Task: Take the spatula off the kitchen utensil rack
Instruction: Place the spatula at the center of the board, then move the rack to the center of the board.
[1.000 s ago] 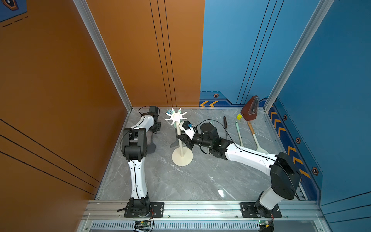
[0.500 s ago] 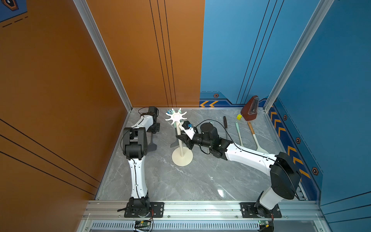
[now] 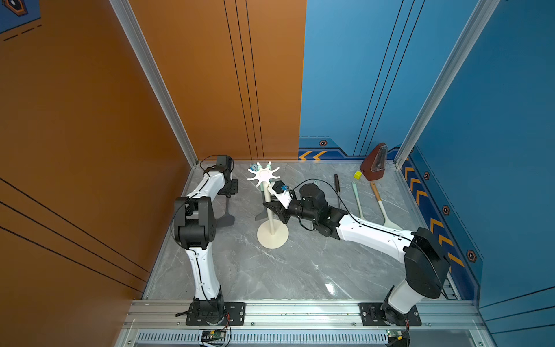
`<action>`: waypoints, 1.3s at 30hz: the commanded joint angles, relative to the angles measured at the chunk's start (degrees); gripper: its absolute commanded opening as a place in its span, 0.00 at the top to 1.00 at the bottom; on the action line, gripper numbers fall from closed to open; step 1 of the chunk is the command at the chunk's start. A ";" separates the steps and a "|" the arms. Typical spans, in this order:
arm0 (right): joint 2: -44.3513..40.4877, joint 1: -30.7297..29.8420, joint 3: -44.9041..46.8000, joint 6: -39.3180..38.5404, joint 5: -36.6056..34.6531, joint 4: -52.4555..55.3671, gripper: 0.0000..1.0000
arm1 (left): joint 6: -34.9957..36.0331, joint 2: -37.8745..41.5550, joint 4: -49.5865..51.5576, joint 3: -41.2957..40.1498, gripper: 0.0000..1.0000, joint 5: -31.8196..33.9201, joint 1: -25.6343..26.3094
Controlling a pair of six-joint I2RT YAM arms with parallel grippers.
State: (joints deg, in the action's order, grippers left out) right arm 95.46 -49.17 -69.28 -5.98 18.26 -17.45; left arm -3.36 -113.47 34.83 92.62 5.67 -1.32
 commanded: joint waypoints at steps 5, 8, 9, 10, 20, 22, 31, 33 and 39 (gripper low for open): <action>-1.62 0.80 1.91 -2.62 1.45 7.34 1.00 | -7.34 21.29 -16.87 -18.90 0.55 -19.86 -0.61; -3.15 1.37 2.93 -2.98 2.55 8.15 1.00 | -12.66 29.62 -27.99 -29.00 0.50 -25.71 -0.38; -3.62 1.50 3.13 -3.06 2.74 8.45 1.00 | -14.18 32.03 -31.36 -31.89 0.49 -26.69 -0.18; -4.26 1.47 3.27 -3.46 2.98 8.93 1.00 | -16.10 34.68 -35.10 -35.77 0.46 -28.06 0.13; -9.01 1.61 4.82 -5.09 6.07 13.72 1.00 | -16.81 52.92 -47.73 -50.56 0.34 -32.27 8.86; -9.90 1.72 6.23 -5.09 6.17 13.74 1.00 | -15.53 55.21 -48.13 -52.19 0.33 -31.97 10.28; -12.77 1.88 10.04 -5.54 6.14 15.24 1.00 | -14.66 62.52 -51.18 -58.02 0.29 -33.53 13.52; -13.32 2.03 11.00 -6.13 5.74 15.35 1.00 | -13.98 63.88 -51.71 -59.16 0.29 -33.48 14.68; -13.65 2.32 12.61 -6.25 6.13 15.24 1.00 | -9.57 66.60 -53.40 -61.15 0.28 -35.23 18.20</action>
State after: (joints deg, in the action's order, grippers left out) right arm 81.73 -47.18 -58.81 -10.17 23.51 -10.11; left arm -16.14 -48.40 -15.75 32.86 -27.31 15.64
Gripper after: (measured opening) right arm 0.220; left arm 0.714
